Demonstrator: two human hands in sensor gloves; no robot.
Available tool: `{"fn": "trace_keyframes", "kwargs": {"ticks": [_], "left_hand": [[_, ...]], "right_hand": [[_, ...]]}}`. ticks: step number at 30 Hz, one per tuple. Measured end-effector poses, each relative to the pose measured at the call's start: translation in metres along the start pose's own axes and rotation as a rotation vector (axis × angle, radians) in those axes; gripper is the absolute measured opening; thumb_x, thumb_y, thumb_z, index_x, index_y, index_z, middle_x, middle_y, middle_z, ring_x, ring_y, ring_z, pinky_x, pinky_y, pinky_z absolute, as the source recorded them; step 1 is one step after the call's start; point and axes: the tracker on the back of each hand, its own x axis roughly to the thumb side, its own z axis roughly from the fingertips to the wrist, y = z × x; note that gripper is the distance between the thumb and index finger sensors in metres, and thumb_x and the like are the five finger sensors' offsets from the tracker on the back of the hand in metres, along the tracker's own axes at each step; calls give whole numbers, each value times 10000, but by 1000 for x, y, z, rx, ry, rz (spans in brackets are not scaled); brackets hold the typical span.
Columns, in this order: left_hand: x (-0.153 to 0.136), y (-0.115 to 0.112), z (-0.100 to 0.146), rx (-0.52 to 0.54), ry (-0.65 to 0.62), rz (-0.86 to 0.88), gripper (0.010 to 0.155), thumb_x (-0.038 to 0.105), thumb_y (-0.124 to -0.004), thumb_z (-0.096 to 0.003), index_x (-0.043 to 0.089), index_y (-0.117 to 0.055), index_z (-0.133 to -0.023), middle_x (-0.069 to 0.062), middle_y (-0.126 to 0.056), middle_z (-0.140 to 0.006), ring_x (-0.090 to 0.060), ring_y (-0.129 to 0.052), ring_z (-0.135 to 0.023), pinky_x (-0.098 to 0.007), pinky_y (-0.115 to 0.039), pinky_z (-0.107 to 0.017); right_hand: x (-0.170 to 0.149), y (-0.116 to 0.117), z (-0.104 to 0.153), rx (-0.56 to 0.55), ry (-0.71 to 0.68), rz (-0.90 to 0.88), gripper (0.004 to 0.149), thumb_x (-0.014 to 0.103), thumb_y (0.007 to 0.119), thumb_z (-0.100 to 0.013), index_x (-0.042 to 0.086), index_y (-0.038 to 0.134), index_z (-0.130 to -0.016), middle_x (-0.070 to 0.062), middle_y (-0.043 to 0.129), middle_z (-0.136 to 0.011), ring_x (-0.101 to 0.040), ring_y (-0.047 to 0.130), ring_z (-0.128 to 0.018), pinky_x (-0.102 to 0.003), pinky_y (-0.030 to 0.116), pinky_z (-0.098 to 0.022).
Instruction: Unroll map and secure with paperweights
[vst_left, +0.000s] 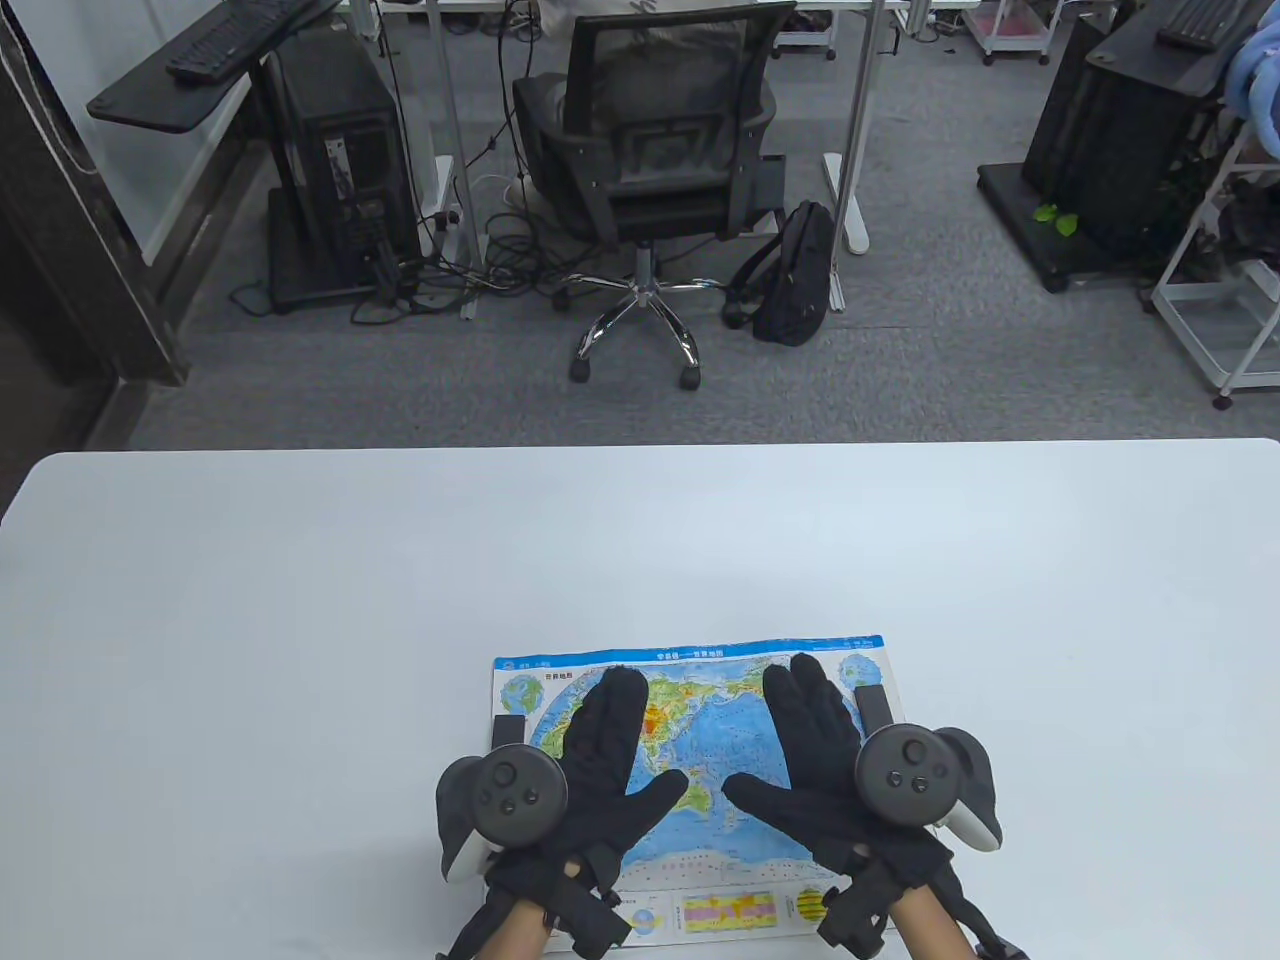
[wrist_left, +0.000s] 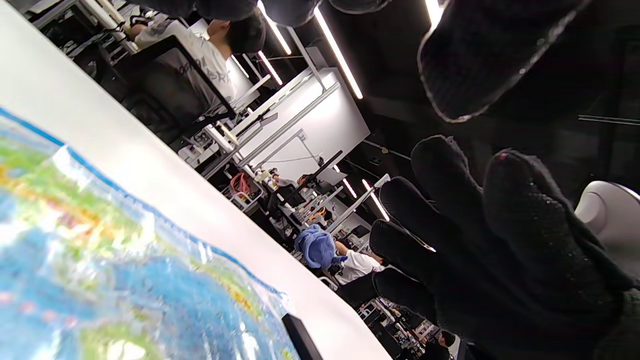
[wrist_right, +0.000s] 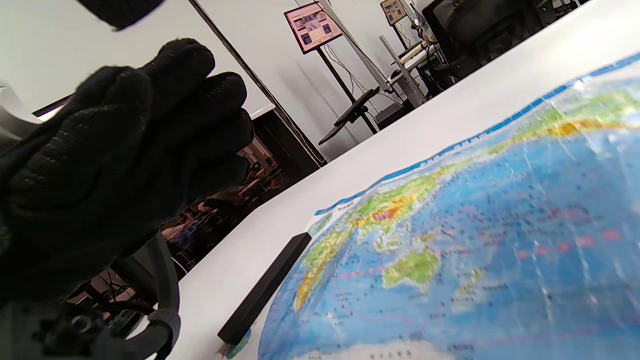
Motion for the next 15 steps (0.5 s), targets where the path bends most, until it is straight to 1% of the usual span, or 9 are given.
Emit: {"fn": "trace_keyframes", "kwargs": {"ticks": [2,5,7,9,15], "left_hand": [[-7,-5,0,-4,8,-3,833,532,-743,-509,217,-247,-1099,-184,-297,-1147,-454,-372,-1013,-609,-462,-694],[-17,-13,0,-43,52,14,833,535,-744,-508,213,-253,-1099,-186,-298,-1146,-457,-373,-1011,-613,-460,-691],[-21,-19,0,-77,66,13,833,533,-745,-508,213,-252,-1098,-187,-299,-1145,-456,-374,-1011,-613,-457,-691],[-26,-23,0,-83,79,-2,840,539,-744,-506,211,-245,-1097,-188,-296,-1144,-458,-374,-1010,-612,-457,-691],[-33,-26,6,-120,90,-13,846,544,-743,-504,209,-239,-1095,-190,-289,-1142,-459,-365,-1009,-613,-448,-691]], "right_hand": [[-8,5,1,7,21,-7,839,540,690,-557,172,115,-1046,-331,22,-1047,-671,144,-867,-806,291,-531],[-20,10,3,27,48,2,843,541,690,-556,172,111,-1044,-329,19,-1046,-669,143,-868,-803,287,-534],[-29,15,6,61,65,-24,842,542,688,-556,165,117,-1046,-331,24,-1044,-666,145,-867,-797,290,-535],[-35,19,8,69,86,-53,840,536,694,-555,163,123,-1046,-332,27,-1044,-665,145,-866,-793,287,-537],[-39,26,10,80,106,-49,841,537,689,-556,163,114,-1041,-333,34,-1043,-662,153,-864,-784,291,-540]]}}
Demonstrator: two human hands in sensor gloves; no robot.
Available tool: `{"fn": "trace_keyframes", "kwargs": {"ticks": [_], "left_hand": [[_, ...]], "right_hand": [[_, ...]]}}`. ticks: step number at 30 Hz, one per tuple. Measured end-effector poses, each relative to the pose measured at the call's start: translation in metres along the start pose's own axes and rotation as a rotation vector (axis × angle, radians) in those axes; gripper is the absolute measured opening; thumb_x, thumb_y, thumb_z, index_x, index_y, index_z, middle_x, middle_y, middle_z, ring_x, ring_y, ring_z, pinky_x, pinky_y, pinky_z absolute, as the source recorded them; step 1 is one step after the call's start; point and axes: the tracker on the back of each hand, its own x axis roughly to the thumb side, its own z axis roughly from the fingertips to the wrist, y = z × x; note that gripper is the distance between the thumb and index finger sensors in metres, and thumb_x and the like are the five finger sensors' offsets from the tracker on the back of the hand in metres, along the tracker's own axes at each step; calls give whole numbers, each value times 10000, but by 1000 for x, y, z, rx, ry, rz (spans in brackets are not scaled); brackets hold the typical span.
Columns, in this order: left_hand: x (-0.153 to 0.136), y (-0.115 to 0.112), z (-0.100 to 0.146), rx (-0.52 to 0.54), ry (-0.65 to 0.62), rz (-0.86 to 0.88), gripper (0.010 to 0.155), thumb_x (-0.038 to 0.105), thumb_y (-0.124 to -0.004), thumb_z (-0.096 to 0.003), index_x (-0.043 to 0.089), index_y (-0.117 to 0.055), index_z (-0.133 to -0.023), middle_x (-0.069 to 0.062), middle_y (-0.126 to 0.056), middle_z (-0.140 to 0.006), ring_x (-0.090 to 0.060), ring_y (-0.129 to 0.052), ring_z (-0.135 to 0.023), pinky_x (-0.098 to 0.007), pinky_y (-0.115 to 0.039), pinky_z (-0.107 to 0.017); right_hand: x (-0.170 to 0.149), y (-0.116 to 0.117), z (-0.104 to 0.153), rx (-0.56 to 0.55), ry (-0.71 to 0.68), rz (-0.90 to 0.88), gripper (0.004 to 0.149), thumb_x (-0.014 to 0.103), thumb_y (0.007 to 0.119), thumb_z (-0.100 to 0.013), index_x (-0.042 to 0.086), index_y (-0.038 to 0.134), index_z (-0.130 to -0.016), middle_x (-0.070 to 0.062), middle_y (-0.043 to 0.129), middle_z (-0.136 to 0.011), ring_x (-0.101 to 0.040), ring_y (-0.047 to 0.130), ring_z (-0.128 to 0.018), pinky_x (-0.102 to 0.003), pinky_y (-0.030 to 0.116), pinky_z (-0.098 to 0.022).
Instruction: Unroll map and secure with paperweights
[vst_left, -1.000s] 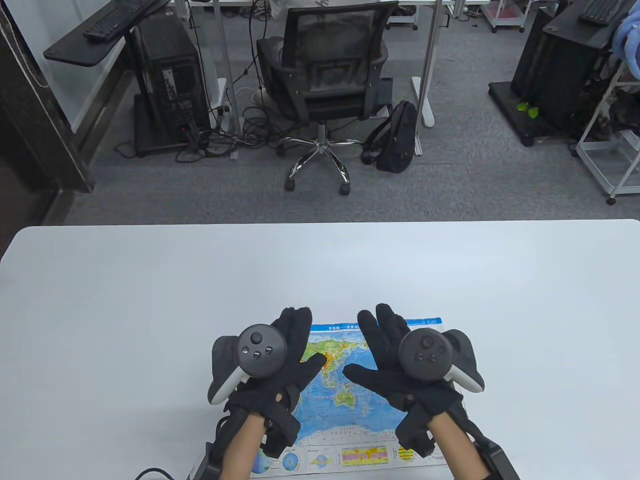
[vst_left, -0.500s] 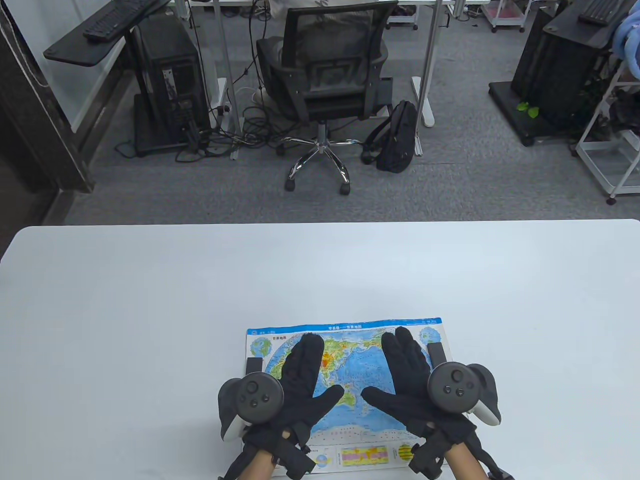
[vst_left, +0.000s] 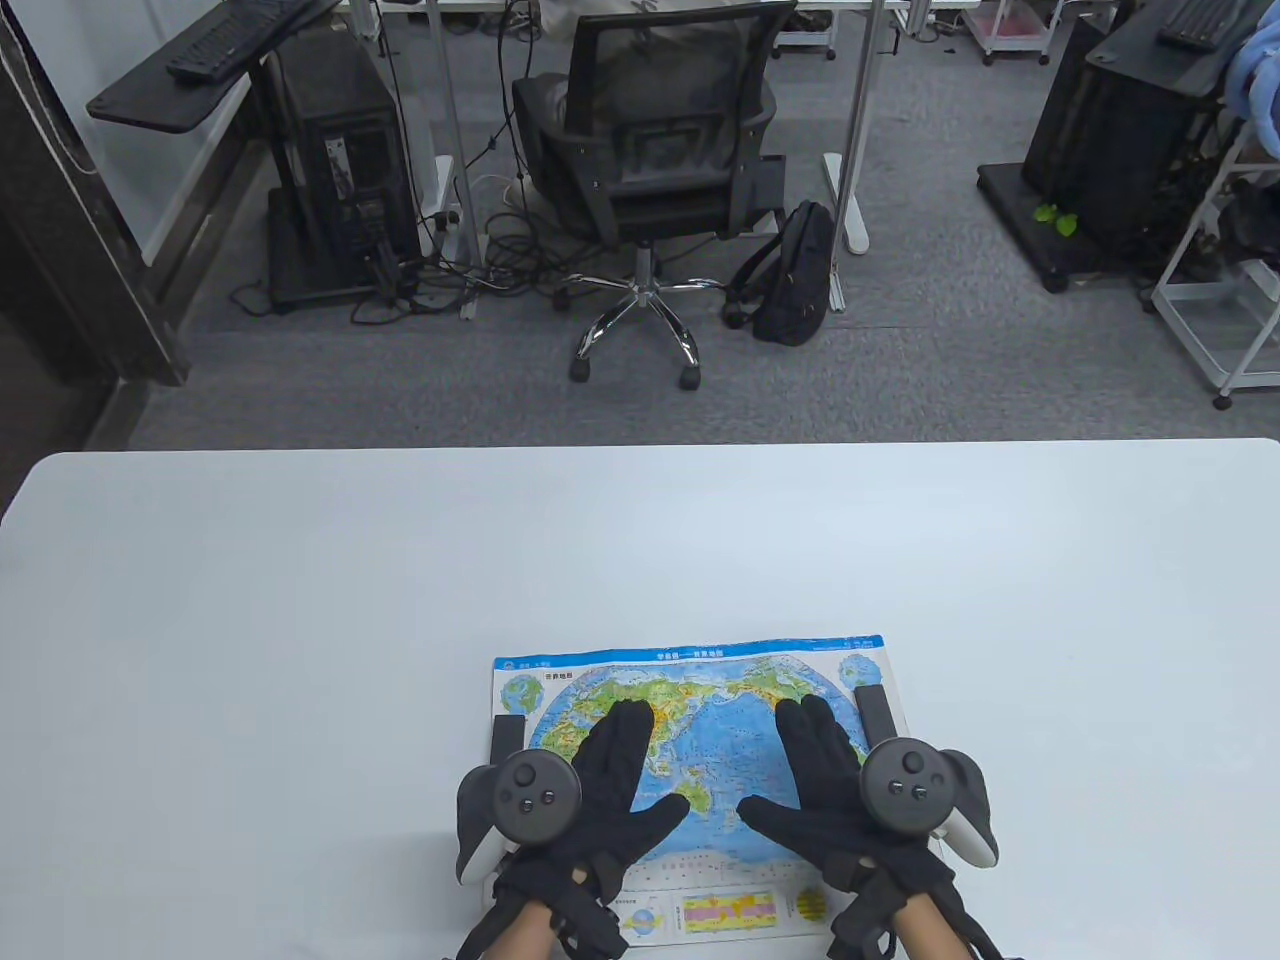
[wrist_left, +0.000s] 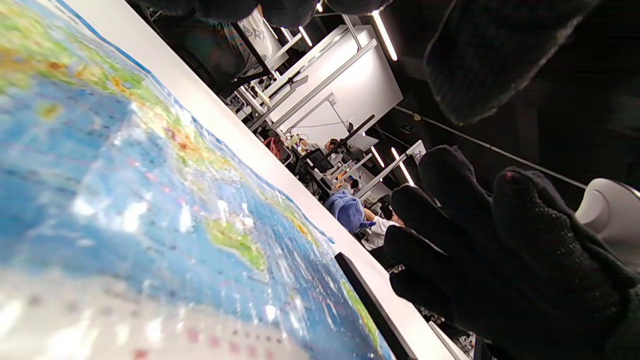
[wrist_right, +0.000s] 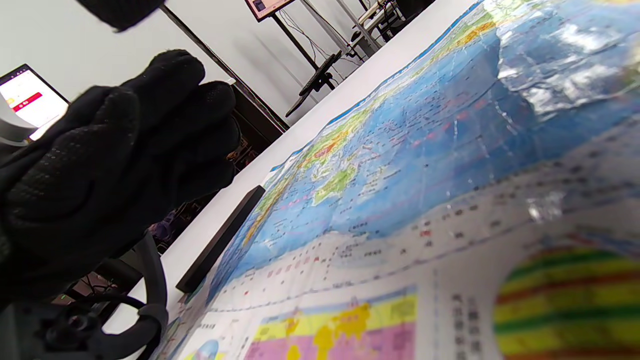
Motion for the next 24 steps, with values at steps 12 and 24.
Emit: {"fn": "trace_keyframes", "kwargs": {"ticks": [12,24], "left_hand": [[-3,-1,1,9,5,18,854,550,-742,-503,204,-231,-1094,-194,-281,-1141,-462,-360,-1007,-613,-447,-690],[-4,0,0,6,7,2,855,549,-742,-503,203,-228,-1093,-195,-276,-1140,-462,-357,-1007,-612,-447,-690]], "right_hand": [[3,3,-1,16,-11,17,843,540,686,-556,166,107,-1041,-326,28,-1045,-656,150,-869,-776,286,-548],[5,6,-1,34,-13,38,843,540,683,-558,165,102,-1039,-324,19,-1041,-658,147,-866,-773,286,-548]]}}
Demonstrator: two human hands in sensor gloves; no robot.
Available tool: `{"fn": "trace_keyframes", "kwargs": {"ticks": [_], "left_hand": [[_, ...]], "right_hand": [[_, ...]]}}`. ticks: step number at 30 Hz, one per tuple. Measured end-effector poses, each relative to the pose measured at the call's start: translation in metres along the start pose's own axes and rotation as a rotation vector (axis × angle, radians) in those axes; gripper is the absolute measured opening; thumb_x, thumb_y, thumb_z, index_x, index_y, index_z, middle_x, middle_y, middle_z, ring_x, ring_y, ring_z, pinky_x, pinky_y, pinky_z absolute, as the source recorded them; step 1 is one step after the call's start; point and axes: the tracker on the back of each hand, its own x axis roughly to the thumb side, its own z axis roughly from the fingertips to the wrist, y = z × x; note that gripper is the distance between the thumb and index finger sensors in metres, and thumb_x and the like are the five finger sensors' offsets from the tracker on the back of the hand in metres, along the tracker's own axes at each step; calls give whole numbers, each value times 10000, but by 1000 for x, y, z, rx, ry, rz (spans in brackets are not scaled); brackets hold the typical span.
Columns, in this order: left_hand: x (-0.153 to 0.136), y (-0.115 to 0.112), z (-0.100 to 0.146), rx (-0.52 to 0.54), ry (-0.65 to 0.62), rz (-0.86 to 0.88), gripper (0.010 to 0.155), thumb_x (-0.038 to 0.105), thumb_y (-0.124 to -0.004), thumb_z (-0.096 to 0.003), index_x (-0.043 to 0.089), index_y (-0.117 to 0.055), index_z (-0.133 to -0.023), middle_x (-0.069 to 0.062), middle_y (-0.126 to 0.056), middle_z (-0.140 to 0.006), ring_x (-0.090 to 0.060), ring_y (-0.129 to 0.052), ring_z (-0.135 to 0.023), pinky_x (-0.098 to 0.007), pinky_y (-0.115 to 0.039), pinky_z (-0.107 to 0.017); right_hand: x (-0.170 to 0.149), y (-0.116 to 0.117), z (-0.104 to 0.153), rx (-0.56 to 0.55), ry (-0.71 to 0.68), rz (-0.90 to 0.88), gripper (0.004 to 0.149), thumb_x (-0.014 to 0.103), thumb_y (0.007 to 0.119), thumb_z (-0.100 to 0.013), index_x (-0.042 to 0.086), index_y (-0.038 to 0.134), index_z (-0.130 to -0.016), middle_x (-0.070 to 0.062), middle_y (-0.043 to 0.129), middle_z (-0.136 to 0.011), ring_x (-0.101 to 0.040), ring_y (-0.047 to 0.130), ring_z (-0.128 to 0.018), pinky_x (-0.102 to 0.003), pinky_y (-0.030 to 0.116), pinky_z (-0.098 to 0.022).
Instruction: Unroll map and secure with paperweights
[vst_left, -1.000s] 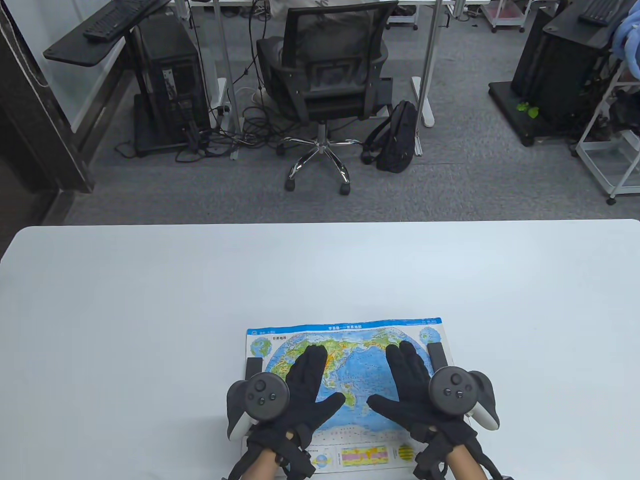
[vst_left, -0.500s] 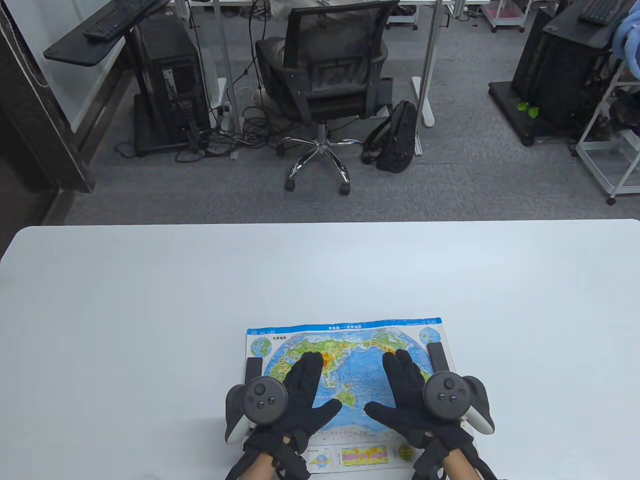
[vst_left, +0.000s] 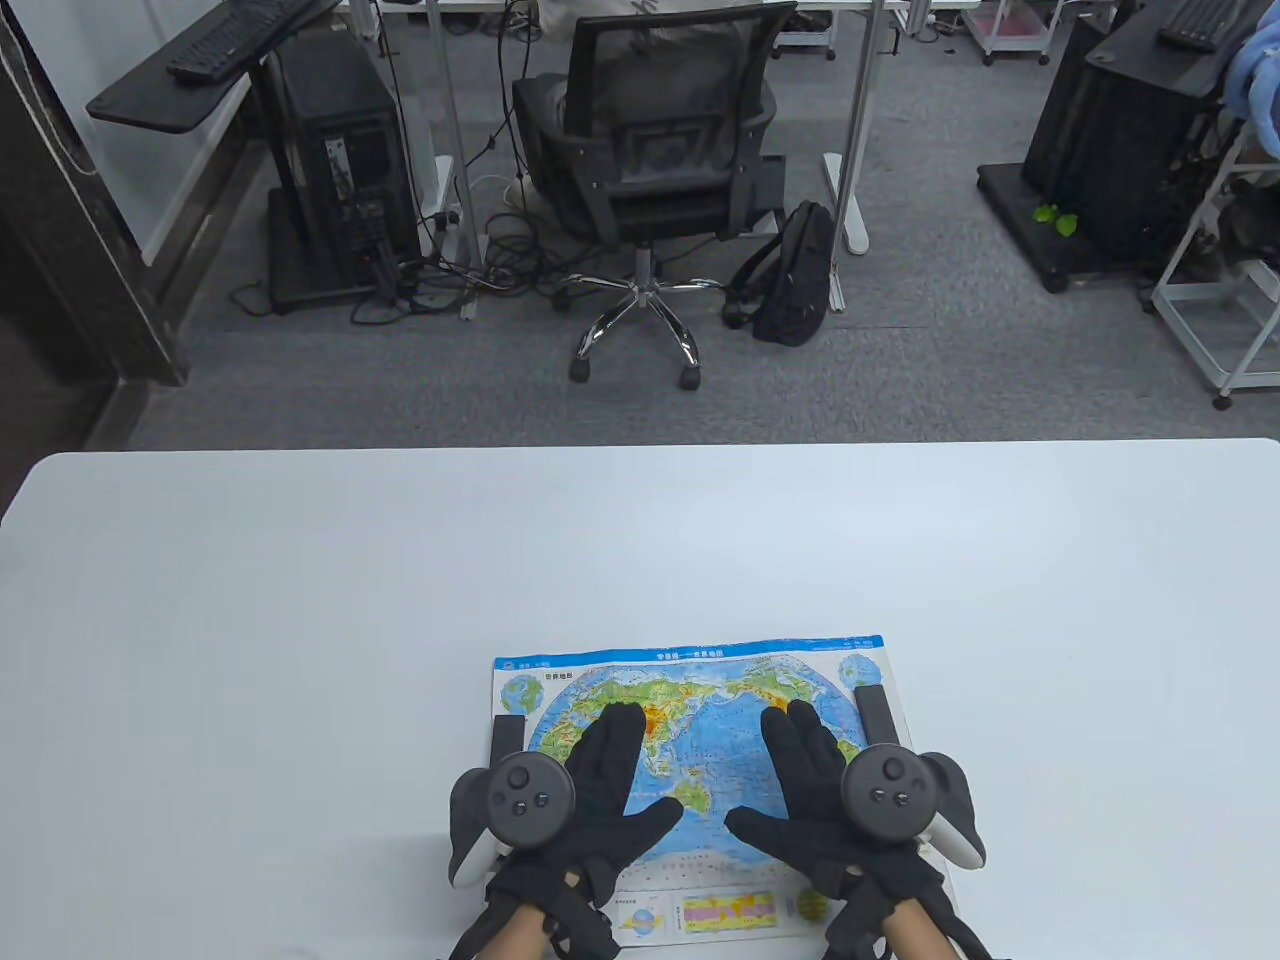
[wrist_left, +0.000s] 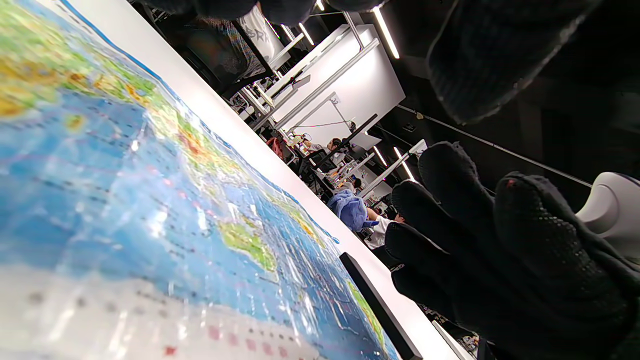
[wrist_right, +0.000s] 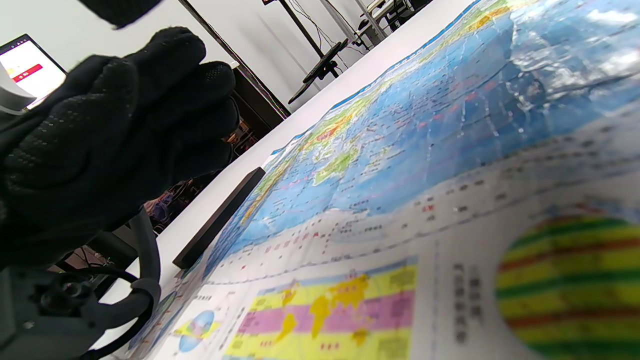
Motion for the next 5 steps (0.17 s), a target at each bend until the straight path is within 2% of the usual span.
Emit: {"fn": "trace_keyframes", "kwargs": {"ticks": [5], "left_hand": [[0,0,0,-4,1,-12,857,551,-741,-503,203,-227,-1093,-194,-276,-1141,-462,-355,-1007,-613,-445,-691]], "right_hand": [[0,0,0,-3,2,-6,843,537,686,-557,162,105,-1039,-327,21,-1040,-658,147,-864,-773,284,-548]]}}
